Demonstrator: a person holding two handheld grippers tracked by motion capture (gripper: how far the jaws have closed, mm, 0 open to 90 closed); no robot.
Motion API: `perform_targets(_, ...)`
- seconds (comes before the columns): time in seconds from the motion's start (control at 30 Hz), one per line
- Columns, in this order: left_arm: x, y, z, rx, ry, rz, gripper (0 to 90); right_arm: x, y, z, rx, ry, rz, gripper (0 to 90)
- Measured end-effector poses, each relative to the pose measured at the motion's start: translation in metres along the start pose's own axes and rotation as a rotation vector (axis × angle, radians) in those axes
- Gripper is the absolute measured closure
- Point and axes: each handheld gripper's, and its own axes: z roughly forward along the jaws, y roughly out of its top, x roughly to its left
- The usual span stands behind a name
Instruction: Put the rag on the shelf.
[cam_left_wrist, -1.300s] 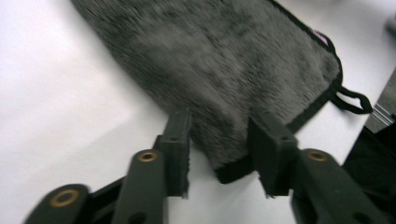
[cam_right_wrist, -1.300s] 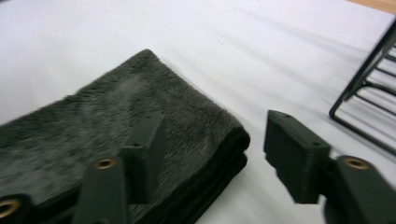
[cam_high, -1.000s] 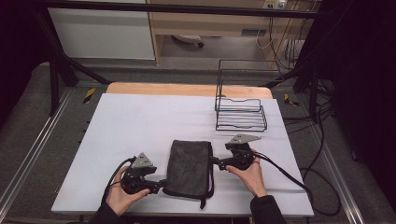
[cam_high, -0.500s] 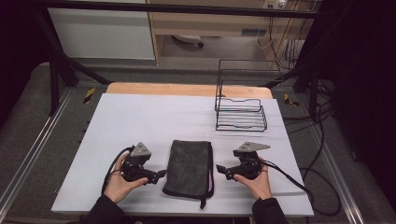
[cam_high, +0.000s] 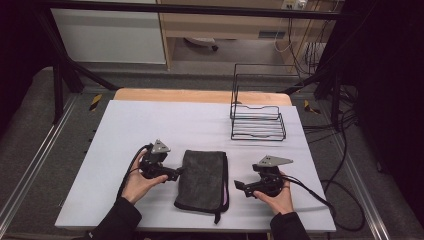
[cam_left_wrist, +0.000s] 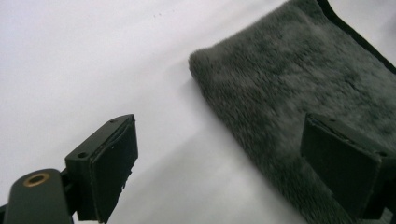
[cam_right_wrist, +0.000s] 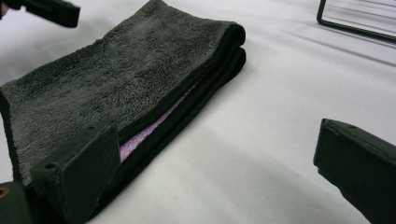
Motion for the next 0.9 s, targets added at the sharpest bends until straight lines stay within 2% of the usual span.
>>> perform_targets(0.13,0.007,0.008,0.008,0.017,0.011,-0.022,14.1,0.000,0.000,0.000,-0.001,-0.003,-0.004,1.5)
perform_targets(0.3,0.013,0.016,0.020,0.011,0.017,-0.075,19.8,0.000,-0.001,0.000,0.002,0.001,-0.004,1.6)
perform_targets(0.5,0.015,0.024,0.034,0.012,0.046,-0.078,27.1,0.001,-0.001,0.001,0.008,0.001,0.000,1.8)
perform_targets(0.6,0.015,0.026,0.039,0.009,0.033,-0.092,34.3,0.001,-0.002,0.001,0.011,0.000,-0.004,1.8)
perform_targets(0.73,0.014,0.023,0.048,0.047,0.024,-0.092,41.5,0.001,-0.002,0.002,0.014,0.000,-0.004,2.0)
perform_targets(0.9,0.015,0.021,0.055,0.067,-0.017,-0.119,49.5,0.001,-0.002,0.002,0.014,0.003,-0.002,2.2)
